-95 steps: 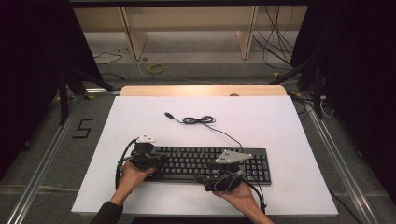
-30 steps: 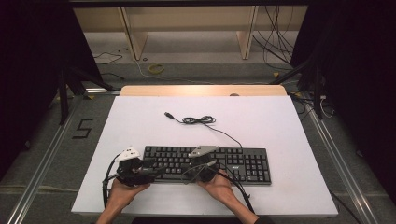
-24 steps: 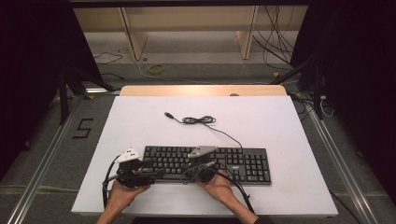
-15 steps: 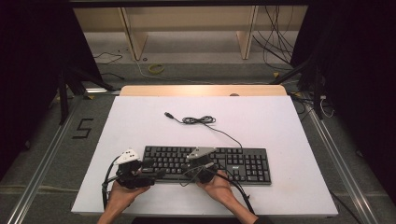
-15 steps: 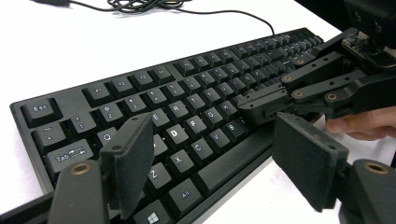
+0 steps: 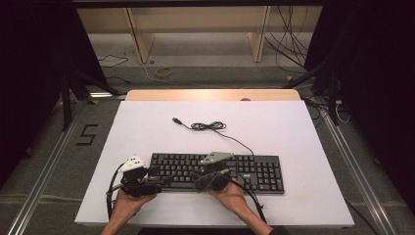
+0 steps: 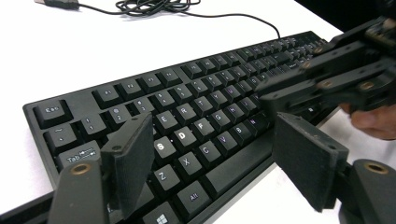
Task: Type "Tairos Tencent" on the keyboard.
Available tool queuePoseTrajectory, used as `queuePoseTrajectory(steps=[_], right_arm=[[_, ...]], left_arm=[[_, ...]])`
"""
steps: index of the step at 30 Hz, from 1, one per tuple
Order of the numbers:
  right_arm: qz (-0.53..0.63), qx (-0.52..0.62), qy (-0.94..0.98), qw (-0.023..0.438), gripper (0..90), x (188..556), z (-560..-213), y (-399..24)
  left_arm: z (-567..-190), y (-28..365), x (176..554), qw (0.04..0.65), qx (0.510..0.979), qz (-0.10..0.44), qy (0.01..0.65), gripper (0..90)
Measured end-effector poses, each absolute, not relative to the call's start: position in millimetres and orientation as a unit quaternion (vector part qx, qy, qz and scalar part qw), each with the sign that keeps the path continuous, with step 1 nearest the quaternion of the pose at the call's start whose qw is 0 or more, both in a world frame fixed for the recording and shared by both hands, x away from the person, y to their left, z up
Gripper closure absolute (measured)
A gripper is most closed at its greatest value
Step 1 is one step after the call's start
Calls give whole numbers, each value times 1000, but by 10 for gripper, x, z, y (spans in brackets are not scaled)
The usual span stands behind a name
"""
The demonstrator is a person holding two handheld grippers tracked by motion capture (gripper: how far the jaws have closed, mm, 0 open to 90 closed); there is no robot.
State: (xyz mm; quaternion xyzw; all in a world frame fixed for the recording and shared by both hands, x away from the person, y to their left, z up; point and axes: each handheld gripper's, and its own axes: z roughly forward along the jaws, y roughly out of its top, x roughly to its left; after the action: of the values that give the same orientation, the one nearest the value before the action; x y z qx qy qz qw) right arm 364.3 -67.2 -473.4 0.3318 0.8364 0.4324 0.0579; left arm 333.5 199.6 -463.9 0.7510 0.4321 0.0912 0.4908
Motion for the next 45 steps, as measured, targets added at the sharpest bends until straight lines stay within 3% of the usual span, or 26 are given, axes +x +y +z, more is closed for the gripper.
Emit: queuePoseTrajectory(steps=[20,33,38,45], right_arm=[[471,337,814,54,444,3588,-4593,-1034],[488,347,798,64,358,3503,-4556,-1302],[492,349,795,67,344,3469,-4543,-1373],[493,352,793,69,322,3430,-4549,-1441]], left_arm=[[-4601,1960,3426,492,750,99,431,287],[-4577,1822,3565,481,759,99,428,302],[-4577,1767,3658,470,761,104,434,343],[-4613,1681,3767,454,770,98,436,506]])
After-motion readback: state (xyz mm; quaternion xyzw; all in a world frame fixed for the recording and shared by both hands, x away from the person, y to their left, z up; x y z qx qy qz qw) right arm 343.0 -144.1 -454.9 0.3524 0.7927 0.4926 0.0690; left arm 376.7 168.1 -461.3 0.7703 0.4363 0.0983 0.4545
